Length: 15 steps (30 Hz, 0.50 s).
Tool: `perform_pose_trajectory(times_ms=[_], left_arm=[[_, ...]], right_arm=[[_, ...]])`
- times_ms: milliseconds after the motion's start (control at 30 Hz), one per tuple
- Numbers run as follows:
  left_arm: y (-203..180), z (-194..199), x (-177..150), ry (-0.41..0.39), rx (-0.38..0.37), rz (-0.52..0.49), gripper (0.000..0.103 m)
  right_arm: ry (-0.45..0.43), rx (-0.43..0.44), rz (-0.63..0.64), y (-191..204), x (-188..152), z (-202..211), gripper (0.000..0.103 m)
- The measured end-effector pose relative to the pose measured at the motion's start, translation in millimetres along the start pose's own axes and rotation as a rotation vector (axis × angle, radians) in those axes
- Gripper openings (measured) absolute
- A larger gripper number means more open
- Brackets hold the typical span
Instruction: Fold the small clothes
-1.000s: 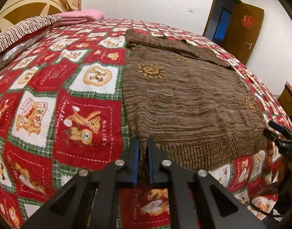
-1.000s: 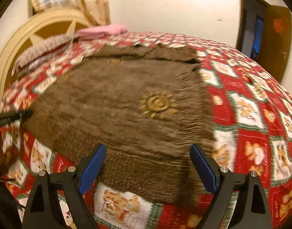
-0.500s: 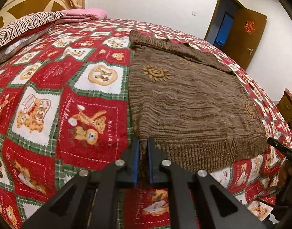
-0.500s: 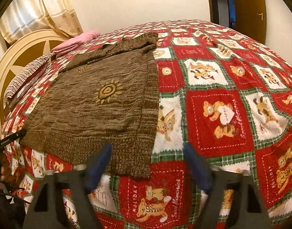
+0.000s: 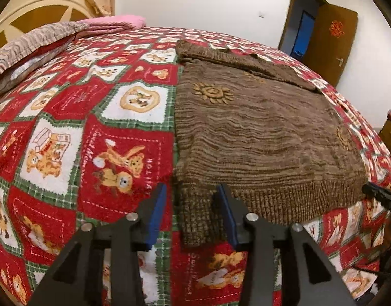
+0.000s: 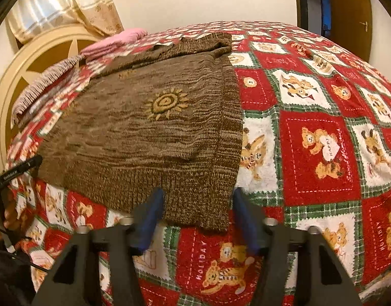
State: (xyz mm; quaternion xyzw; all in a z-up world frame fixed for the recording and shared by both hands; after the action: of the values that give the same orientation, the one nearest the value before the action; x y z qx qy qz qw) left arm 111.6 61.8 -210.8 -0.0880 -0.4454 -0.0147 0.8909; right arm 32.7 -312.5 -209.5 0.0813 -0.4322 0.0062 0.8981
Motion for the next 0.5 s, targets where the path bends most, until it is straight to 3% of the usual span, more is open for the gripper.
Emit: perform_pose_trajectory(times_ms=[33, 67, 333, 500], left_arm=[[-2, 1, 0, 0.001, -0.024, -0.005, 0.008], [-3, 1, 0, 0.011, -0.047, 0.001, 0.009], [15, 27, 23, -0.039, -0.149, 0.128, 0.008], [9, 39, 29, -0.072, -0.177, 0.119, 0.008]], right_arm=[[0.004, 0.002, 0.004, -1, 0, 0, 0.021], [0.010, 0.036, -0.015, -2, 1, 2, 0.007], [-0.089, 0.161, -0.114, -11, 27, 47, 0.006], [-0.141, 0.201, -0.100, 0, 40, 73, 0.005]])
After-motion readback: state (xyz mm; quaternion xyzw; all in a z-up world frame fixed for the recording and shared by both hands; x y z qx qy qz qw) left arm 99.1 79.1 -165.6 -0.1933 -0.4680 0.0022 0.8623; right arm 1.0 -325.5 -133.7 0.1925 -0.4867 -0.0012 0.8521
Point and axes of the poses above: each gripper's, at about its wrist camera, not at the fingertips, and z roughly against the way its jaws point, y to its left, x to its top, the point moved 4 cm from there along -z, roughly the way its jaws point, and after that the axes turned 11 degrees about -y, right-handed, at the moved point
